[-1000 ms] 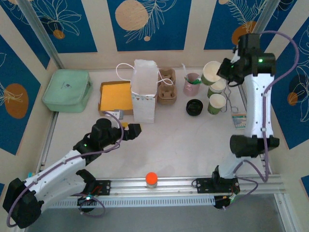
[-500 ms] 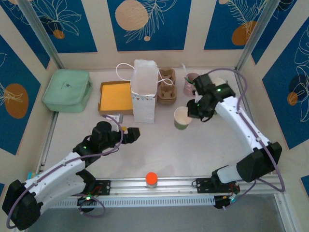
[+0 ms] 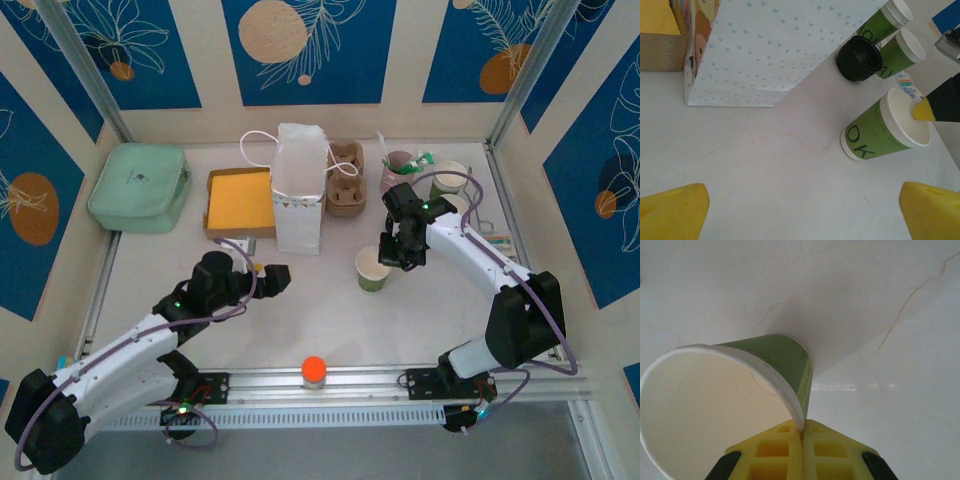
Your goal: Pack the takeout coffee
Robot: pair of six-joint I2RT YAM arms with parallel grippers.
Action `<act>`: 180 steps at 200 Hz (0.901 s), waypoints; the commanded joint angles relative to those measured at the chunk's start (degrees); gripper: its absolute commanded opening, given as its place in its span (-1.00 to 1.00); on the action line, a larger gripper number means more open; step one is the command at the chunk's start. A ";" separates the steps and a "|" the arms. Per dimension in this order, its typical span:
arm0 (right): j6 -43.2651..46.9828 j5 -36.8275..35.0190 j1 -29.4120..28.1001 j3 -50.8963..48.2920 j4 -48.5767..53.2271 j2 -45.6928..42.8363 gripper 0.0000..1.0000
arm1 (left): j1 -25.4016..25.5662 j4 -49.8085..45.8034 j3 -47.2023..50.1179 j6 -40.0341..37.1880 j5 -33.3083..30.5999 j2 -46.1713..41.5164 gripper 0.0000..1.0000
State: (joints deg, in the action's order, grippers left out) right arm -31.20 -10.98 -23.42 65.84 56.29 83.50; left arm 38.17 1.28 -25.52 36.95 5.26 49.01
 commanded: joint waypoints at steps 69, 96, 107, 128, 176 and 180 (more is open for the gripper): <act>-0.36 -1.73 2.40 4.49 3.93 -2.30 -0.36 | 0.39 1.05 0.08 -1.53 -1.81 0.04 0.95; 1.05 -2.07 8.52 8.81 6.17 -4.67 -0.34 | 0.38 0.59 -0.15 -1.69 -1.92 -0.23 0.96; 1.69 -1.20 13.20 10.11 6.20 -5.38 -0.33 | 0.34 0.57 -0.15 -1.78 -2.00 -0.24 0.96; 2.68 0.87 23.05 11.94 5.33 -4.44 -0.29 | 0.39 0.58 -0.14 -1.71 -1.92 -0.07 0.96; 2.63 0.53 35.99 13.96 1.32 2.03 -0.26 | 0.41 -0.48 -0.09 -1.89 -2.65 -0.92 0.96; 2.63 0.99 36.55 14.22 1.13 2.76 -0.26 | 0.38 -0.49 -0.06 -1.98 -2.70 -1.06 0.96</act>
State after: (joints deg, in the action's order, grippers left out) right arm -29.17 -11.77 10.09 78.08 58.54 82.61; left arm 38.17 1.17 -25.52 36.01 3.97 49.21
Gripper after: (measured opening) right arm 0.367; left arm 0.980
